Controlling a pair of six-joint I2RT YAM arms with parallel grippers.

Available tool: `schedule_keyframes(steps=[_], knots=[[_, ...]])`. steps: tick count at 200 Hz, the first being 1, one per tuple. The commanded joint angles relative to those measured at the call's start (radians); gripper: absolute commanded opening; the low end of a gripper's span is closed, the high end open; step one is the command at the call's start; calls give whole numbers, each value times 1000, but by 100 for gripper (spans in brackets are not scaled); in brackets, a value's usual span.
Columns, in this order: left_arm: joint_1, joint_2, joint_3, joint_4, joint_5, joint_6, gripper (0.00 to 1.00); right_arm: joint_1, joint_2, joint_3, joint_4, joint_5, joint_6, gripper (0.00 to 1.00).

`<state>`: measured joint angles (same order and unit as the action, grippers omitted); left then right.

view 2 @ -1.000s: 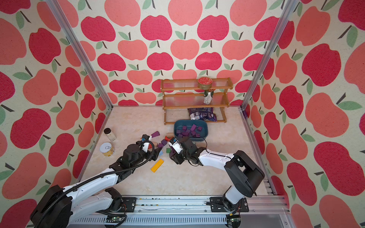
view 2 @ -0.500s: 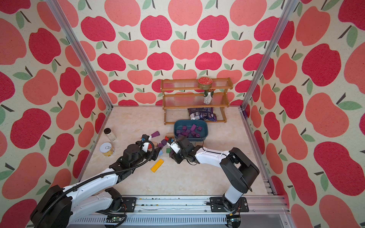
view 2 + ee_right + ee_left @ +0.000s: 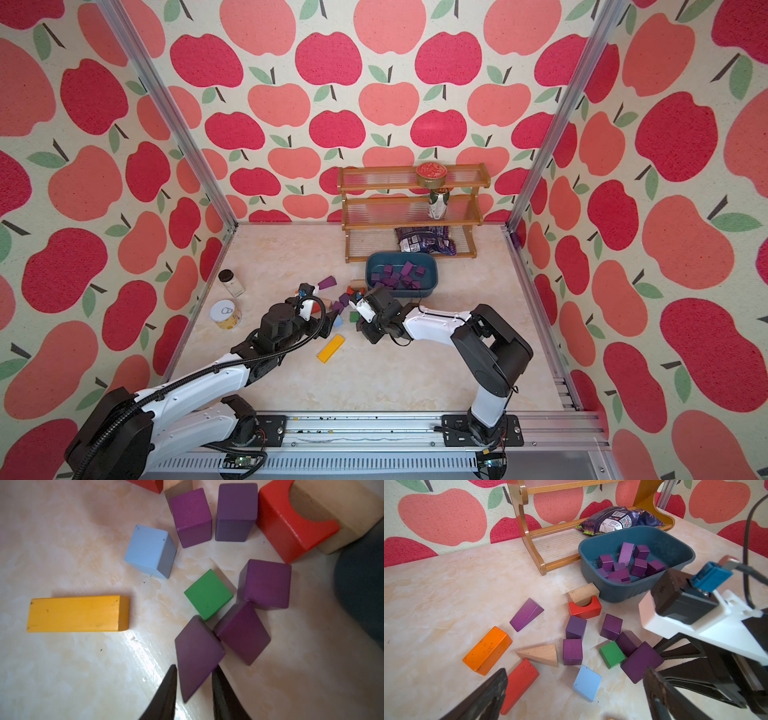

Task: Pick purple bricks into the storage bin
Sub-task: Pick up the building block from the center of the board.

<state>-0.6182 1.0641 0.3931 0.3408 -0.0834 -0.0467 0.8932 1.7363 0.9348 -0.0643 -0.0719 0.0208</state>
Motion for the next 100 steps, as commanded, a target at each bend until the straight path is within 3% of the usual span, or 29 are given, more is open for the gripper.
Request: schedule_keyframes(steps=[1, 71, 100], knots=[[6, -4, 6, -16, -27, -16, 99, 14, 26, 43, -52, 34, -19, 29], [8, -7, 9, -23, -39, -19, 99, 49, 52, 77, -80, 70, -35, 24], [8, -7, 9, -27, -45, -17, 99, 66, 50, 92, -111, 70, -27, 17]])
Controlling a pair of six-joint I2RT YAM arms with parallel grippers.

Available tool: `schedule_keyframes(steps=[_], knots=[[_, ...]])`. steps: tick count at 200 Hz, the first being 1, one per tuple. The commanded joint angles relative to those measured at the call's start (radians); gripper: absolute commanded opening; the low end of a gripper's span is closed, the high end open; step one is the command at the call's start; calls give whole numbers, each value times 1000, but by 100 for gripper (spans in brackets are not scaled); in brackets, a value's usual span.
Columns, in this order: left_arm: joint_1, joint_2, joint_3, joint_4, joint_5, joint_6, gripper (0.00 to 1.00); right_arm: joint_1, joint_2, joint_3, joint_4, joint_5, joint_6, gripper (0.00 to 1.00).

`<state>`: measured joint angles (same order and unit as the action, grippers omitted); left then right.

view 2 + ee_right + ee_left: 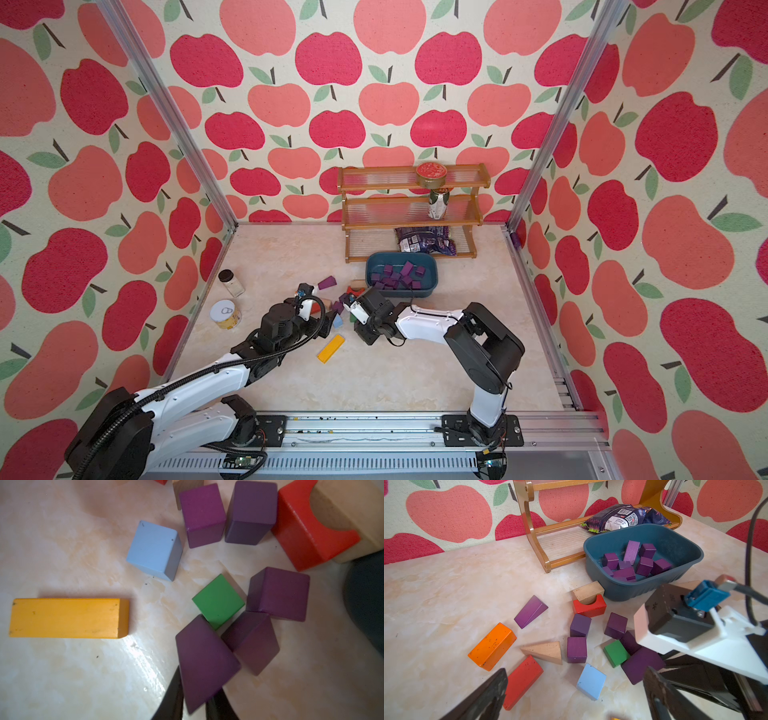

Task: Pick purple bricks into the storage bin
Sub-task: Pick up the building block from the center of the board.

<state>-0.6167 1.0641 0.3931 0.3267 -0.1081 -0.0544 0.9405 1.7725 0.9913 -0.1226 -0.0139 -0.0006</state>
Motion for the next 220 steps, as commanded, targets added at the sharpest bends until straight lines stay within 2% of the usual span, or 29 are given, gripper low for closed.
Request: schedule_keyframes(steps=[1, 35, 74, 84, 98, 121, 220], knots=[[6, -6, 9, -13, -19, -10, 99, 20, 13, 36, -54, 12, -5, 17], [6, -16, 9, -18, -25, -12, 99, 23, -18, 19, -58, -2, 13, 16], [12, -23, 6, -17, -34, -18, 99, 24, -39, 2, -44, -14, 22, 21], [12, -26, 5, -21, -41, -22, 99, 24, -40, 0, -39, -14, 24, 26], [16, -35, 2, -22, -49, -25, 99, 24, -40, -5, -29, -9, 25, 42], [23, -46, -3, -23, -51, -31, 99, 24, -38, -9, -12, 6, 14, 48], [31, -39, 0, -26, -36, -33, 99, -13, 1, 24, 3, 0, -16, 50]])
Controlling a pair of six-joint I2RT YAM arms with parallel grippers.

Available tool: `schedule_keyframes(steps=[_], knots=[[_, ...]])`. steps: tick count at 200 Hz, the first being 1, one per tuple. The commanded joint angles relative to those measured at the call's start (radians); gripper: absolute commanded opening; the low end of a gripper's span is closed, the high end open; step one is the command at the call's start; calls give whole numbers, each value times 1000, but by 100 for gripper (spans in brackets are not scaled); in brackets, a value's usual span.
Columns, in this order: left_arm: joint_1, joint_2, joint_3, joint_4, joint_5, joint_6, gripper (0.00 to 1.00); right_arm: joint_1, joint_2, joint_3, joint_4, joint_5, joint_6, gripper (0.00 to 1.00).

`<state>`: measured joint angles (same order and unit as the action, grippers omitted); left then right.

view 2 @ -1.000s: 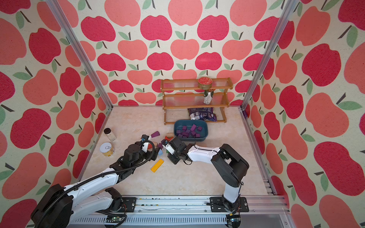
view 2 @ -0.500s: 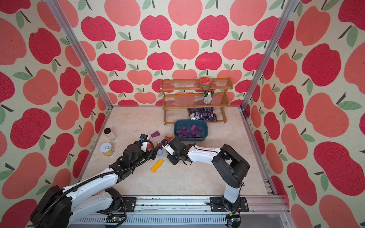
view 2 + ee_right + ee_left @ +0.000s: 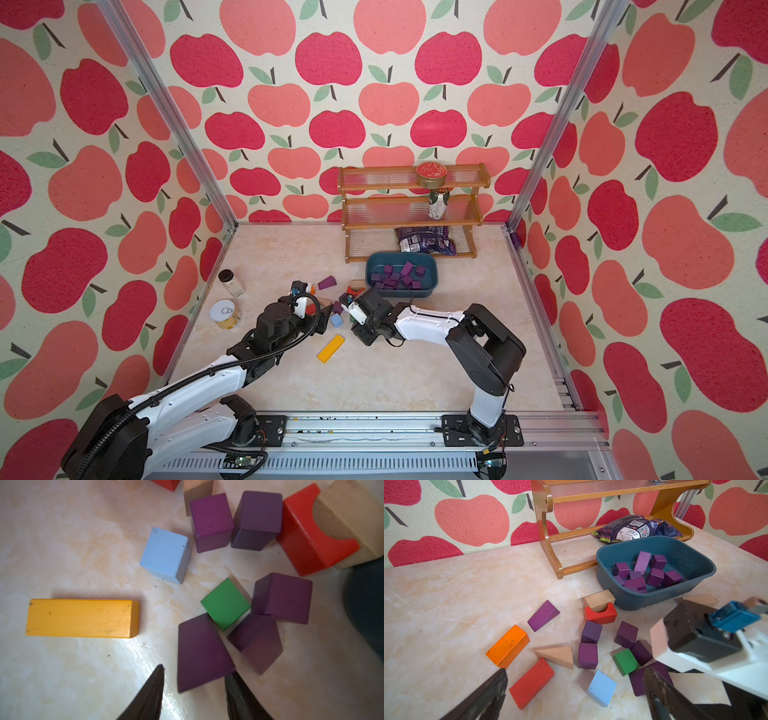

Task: Pick purple bricks into the storage bin
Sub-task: Pick up the building block from the center of the board.

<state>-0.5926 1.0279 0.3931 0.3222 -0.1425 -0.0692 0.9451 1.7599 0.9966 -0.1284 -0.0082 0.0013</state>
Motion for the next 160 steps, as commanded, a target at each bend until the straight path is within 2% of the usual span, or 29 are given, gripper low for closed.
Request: schedule_keyframes(steps=[1, 160], knots=[[7, -2, 0, -21, -2, -18, 99, -19, 14, 19, 9, -6, -19, 50], [13, 24, 9, -25, -2, -24, 99, -39, 60, 84, -8, -95, -75, 48]])
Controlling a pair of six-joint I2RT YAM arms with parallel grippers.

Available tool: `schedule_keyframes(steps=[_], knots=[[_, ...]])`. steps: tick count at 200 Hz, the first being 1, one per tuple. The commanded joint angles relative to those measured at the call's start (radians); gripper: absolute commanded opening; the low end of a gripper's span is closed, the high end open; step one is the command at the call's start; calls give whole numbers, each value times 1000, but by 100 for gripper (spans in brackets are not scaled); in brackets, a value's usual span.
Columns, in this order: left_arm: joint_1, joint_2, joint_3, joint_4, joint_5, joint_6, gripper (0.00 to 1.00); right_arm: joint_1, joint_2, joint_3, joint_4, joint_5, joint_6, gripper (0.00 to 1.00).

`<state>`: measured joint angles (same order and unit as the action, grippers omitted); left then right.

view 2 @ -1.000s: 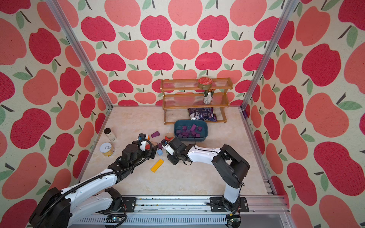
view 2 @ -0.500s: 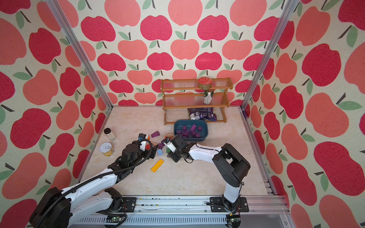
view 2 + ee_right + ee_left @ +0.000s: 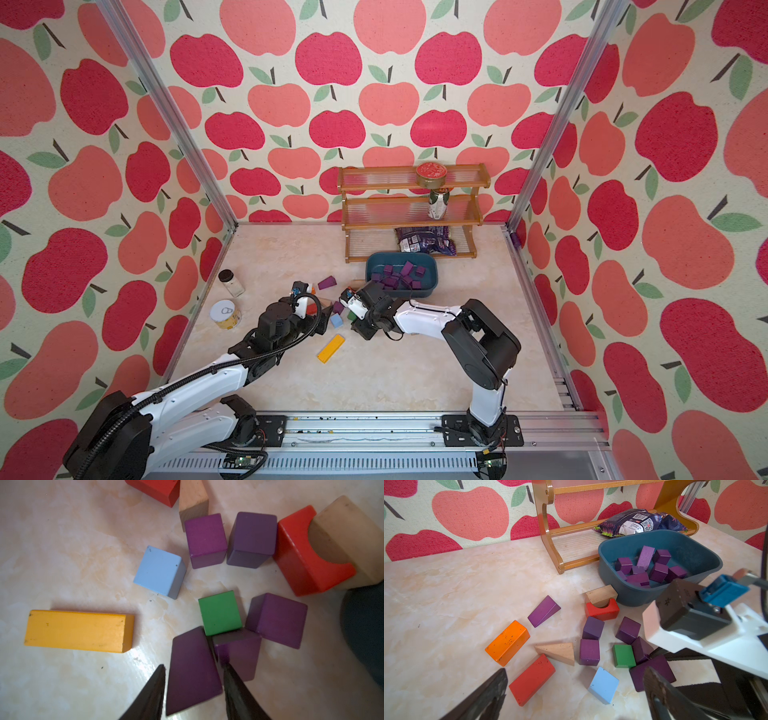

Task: Pick purple bricks into the storage bin
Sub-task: Pick up the building block from the center of the board.

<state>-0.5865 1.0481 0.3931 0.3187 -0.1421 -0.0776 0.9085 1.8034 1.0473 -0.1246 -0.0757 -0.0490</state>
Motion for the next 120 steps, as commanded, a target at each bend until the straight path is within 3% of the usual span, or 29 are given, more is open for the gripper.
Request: schedule_keyframes(steps=[1, 120], knots=[[7, 4, 9, -21, -3, -16, 99, -3, 18, 33, -14, -27, -24, 48], [11, -6, 10, -33, -8, -18, 99, -3, 27, 39, -23, -36, -29, 44]])
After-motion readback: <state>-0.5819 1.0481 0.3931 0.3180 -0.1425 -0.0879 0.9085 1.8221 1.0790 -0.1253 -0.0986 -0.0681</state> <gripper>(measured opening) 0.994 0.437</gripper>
